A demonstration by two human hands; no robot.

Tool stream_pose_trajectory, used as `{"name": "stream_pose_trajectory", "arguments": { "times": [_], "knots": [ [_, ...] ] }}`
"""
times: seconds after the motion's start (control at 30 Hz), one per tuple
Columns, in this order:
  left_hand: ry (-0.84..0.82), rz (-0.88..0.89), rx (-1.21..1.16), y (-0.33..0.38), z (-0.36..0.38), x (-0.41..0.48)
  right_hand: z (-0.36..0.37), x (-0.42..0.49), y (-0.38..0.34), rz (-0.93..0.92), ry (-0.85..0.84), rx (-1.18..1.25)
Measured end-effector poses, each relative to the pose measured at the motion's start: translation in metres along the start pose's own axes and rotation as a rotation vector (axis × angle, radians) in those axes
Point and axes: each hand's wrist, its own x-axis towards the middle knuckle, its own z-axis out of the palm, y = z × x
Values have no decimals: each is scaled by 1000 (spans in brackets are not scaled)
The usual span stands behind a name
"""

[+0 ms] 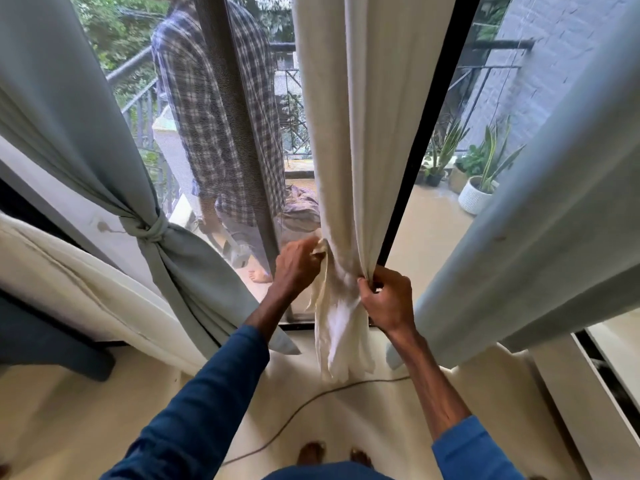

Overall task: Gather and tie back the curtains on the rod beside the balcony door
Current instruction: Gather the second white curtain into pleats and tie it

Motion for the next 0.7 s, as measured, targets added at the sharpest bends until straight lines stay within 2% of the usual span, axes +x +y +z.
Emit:
{"name": "stream_pose_trajectory", "arguments": {
  "times": [0.17,0.27,0.33,0.4,0.57,0.63,0.7],
  "knots": [
    [138,189,116,-14,-10,0,-9,1,14,57,52,-47],
    [229,93,200,-5,-19,4,-6,-1,10,31,18,-36],
    [181,18,183,6,-22,11,-2,-4,1,32,-32,19],
    [57,15,75,18,-22,19,2,-7,-5,26,-94,107],
    [-398,225,-281,27,-22,21,10,-11,-18,78,-266,258],
    [-629,221,-448,24,-25,12,10,-13,-18,101,-283,268],
    [-866,140,-618,14,-31,2,7,-15,-15,115,-283,283]
  ]
}}
